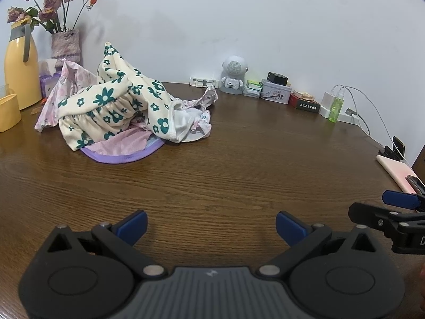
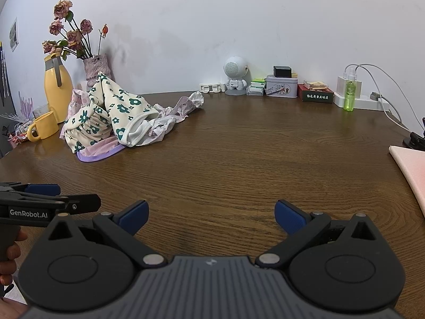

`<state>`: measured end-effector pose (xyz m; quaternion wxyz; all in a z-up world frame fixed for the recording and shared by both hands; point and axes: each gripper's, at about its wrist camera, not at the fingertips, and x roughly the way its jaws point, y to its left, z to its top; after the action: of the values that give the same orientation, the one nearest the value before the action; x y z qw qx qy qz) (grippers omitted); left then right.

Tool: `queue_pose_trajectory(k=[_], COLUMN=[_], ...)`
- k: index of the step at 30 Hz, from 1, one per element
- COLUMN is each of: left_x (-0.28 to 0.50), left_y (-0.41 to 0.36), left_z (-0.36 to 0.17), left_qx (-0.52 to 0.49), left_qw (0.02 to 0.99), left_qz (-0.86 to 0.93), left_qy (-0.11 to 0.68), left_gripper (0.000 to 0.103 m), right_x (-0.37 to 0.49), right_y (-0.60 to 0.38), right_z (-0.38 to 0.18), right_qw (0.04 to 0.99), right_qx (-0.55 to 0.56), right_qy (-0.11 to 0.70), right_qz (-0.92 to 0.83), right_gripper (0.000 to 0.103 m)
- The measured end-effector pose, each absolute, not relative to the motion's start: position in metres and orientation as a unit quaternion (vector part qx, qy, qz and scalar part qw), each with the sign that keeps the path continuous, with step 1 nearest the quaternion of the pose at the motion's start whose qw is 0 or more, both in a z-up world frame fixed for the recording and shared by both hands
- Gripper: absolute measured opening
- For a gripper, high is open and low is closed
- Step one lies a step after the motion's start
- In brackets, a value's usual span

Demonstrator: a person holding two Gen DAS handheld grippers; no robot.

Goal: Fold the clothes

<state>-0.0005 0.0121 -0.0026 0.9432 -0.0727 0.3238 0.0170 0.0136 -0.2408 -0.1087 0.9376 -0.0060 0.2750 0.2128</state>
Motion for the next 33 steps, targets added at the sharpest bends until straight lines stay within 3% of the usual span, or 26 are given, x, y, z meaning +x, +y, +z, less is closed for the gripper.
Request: queue_pose_trajectory(k=[33], left_x=[0.0001], left_y=[0.0147], left_z=[-0.0021], left_qx=[-0.076], left_qw=[0.943], left_qz=[0.022], left_qy=[0.323], left_gripper=[0.103], right_x=[0.0158], right_y=[-0.237], right_z=[-0.1037], right_qw=[0.937], right_qx=[-0.005], right_qy=[0.277], right_qz=[0.215], right_gripper=[0.103])
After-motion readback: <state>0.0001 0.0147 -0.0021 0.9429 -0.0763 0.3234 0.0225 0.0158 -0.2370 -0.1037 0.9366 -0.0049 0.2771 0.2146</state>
